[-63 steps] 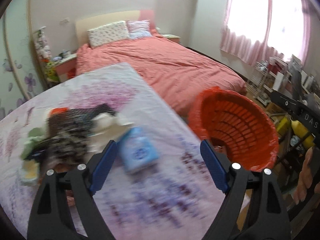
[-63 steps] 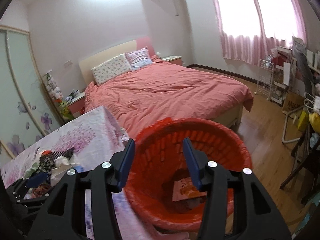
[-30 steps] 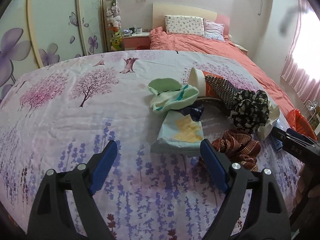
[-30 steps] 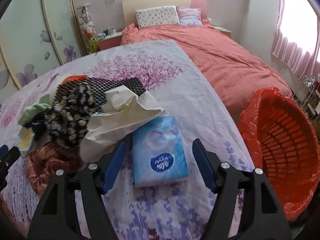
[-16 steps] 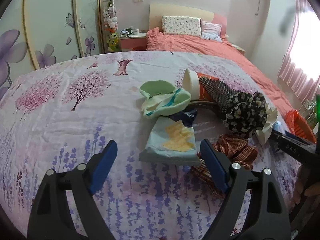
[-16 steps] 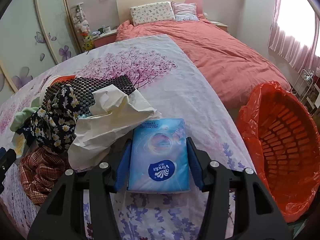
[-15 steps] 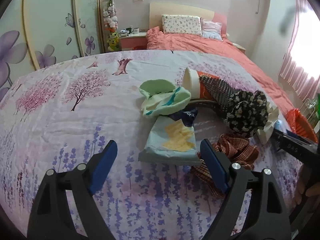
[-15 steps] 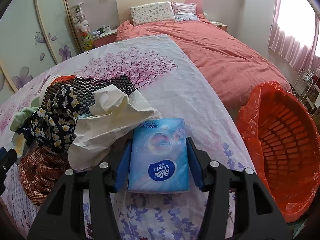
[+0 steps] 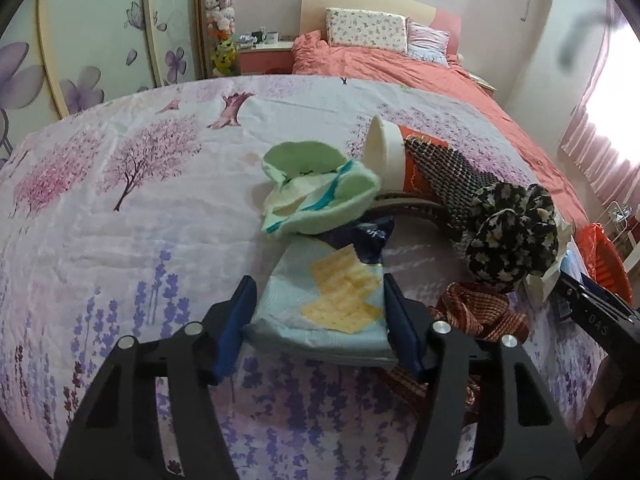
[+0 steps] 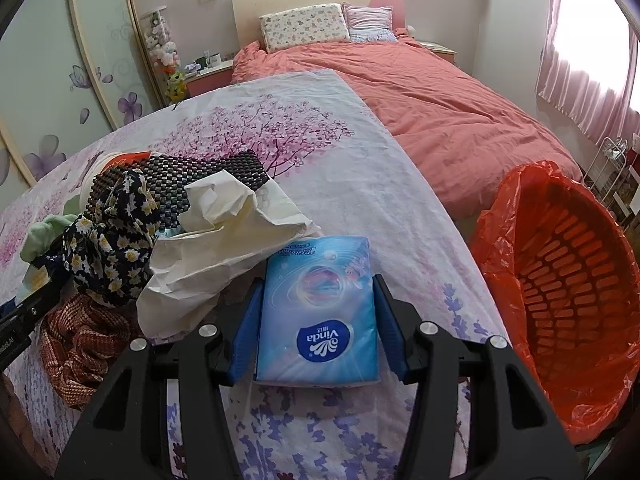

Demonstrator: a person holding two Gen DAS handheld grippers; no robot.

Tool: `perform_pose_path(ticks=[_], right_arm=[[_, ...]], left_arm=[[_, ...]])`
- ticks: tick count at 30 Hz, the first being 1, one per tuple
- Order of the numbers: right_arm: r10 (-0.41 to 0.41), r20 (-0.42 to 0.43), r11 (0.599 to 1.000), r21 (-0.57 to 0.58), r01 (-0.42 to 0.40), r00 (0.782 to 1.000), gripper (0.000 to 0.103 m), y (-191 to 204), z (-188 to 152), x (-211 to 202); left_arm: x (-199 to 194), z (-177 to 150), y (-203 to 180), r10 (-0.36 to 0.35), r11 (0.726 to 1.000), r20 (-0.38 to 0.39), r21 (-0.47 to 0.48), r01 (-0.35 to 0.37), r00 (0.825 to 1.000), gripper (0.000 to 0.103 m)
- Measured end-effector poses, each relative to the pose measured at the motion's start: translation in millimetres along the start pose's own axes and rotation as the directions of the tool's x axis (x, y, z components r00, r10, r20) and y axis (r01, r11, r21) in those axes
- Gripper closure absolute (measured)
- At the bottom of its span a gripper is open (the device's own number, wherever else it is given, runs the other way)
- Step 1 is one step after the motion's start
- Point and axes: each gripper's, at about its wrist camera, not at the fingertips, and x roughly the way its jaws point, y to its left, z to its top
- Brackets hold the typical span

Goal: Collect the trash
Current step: 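Grasp the blue tissue pack with the right gripper while the left grasps a snack wrapper, then carry the tissue pack and wrapper in both grippers over the orange basket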

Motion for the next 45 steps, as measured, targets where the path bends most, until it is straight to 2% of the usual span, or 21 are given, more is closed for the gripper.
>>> perform_pose_path(ticks=[12,13,14,15,16,18,19,20,26,27,28,31,35,45], right_arm=[[0.019,0.029,0.999,0.026,-0.020,0.999,0.051,-10.9,-1.8,-18.3],[0.022,0.033,0.999,0.027,-0.023,0.999,0.051,-11.4,-2.0,-21.2],[0.024,0.038,0.999,0.027,-0.025,0.999,0.051,-11.5,-2.2,-23.9],[0.026,0.041,0.999,0.027,-0.027,0.999,0.051,-12.0,-1.7,-25.0],[0.026,0.043,0.999,0.026,-0.027,0.999,0.051,-11.9,-1.8,-26.0],[0.022,0.037,0.999,0.023,-0.023,0.999,0.051,-11.0,-2.3,-25.1],[0.019,0.030,1.000,0.021,-0.019,0.999,0.051,-10.7,-3.8,-23.1],[0.016,0.024,1.000,0.021,-0.017,1.000,0.051,-11.2,-5.6,-21.5],[0.011,0.006,1.000,0.021,-0.011,1.000,0.051,-12.0,-9.1,-14.5],[0.010,0.007,1.000,0.021,-0.010,1.000,0.051,-11.9,-8.5,-14.5],[0.010,0.007,1.000,0.022,-0.010,1.000,0.051,-12.6,-8.2,-15.2],[0.012,0.013,1.000,0.021,-0.012,1.000,0.051,-13.8,-6.4,-17.3],[0.022,0.027,1.000,0.016,-0.022,0.999,0.051,-14.2,-5.5,-23.2],[0.053,0.085,0.999,0.007,-0.054,0.995,0.052,-10.7,-2.6,-47.5]], left_arm=[[-35.3,-4.4,1.8,-0.015,1.000,0.066,0.014,0.015,0.998,0.047],[-38.9,-5.0,1.4,-0.012,1.000,0.074,0.019,0.011,0.997,0.052],[-41.3,-5.6,1.4,-0.009,1.000,0.080,0.024,0.007,0.997,0.070],[-42.7,-6.6,1.6,-0.015,1.000,0.077,0.029,0.012,0.997,0.073],[-42.1,-7.5,2.6,-0.007,1.000,0.070,0.025,0.005,0.998,0.071],[-34.6,-9.4,6.7,0.014,1.000,0.042,0.014,-0.015,0.999,0.059],[-29.3,-11.3,8.5,0.015,1.000,0.022,0.010,-0.016,1.000,0.045],[-25.0,-13.3,9.1,0.018,1.000,0.008,0.009,-0.018,1.000,0.040],[-8.6,-14.4,9.1,-0.001,1.000,-0.017,0.018,0.002,1.000,0.040],[-6.8,-13.5,8.6,-0.004,1.000,-0.015,0.021,0.005,1.000,0.046],[-5.1,-11.5,8.2,-0.020,0.999,-0.015,0.025,0.021,1.000,0.063],[-10.3,-8.7,7.1,-0.052,0.998,0.009,0.033,0.052,0.999,0.085],[-23.6,-8.5,10.0,-0.059,0.997,0.031,0.047,0.058,0.998,0.091],[-70.1,-3.2,16.2,-0.059,0.997,0.108,0.062,0.053,0.992,0.092]])
